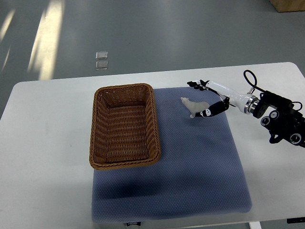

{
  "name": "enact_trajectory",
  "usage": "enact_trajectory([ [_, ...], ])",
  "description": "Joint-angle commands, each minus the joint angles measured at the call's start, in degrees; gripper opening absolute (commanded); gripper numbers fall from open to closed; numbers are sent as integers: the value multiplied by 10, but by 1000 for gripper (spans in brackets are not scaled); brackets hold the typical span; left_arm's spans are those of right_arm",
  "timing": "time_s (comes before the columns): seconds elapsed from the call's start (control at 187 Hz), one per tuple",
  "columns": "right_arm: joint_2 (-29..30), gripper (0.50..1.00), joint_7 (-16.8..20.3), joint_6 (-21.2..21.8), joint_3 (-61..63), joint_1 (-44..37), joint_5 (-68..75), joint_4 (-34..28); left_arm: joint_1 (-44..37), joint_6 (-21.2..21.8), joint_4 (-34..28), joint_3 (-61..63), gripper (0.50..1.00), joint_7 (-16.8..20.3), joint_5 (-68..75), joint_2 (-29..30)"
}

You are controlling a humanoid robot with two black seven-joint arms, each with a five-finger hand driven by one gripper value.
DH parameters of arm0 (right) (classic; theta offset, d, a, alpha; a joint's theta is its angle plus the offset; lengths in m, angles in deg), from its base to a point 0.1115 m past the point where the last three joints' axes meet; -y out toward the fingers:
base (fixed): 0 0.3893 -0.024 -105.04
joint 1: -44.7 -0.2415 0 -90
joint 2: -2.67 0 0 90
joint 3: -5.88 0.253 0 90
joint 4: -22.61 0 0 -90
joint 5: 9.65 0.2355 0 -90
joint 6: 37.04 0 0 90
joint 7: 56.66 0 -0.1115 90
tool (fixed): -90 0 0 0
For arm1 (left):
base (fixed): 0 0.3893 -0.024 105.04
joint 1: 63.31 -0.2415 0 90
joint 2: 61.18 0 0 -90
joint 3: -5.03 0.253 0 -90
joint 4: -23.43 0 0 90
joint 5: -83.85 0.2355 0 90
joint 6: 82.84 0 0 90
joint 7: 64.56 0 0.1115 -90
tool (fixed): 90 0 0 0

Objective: Place white bear in brown basket with right hand
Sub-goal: 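Reach the right hand down toward the white polar bear figurine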

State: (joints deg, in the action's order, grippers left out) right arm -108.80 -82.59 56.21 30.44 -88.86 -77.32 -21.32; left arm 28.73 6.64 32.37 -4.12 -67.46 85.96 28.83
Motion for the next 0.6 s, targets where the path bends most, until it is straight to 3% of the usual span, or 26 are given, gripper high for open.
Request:
enact_trajectory([
  [0.0, 3, 907, 2, -17, -28, -5, -4, 1, 1, 0, 0, 0, 1000, 0, 0, 0],
  [0.15, 6, 901, 3, -29, -46, -9, -8, 6, 0, 0, 0, 1, 1000, 0, 0, 0],
  [0.326, 7, 852, 28, -56, -47, -7, -8, 10, 0, 0, 0, 1, 1000, 0, 0, 0],
  [0.594, 8, 791, 43, -61, -56, -6, -8, 14, 1, 1, 0, 2, 1000, 0, 0, 0],
])
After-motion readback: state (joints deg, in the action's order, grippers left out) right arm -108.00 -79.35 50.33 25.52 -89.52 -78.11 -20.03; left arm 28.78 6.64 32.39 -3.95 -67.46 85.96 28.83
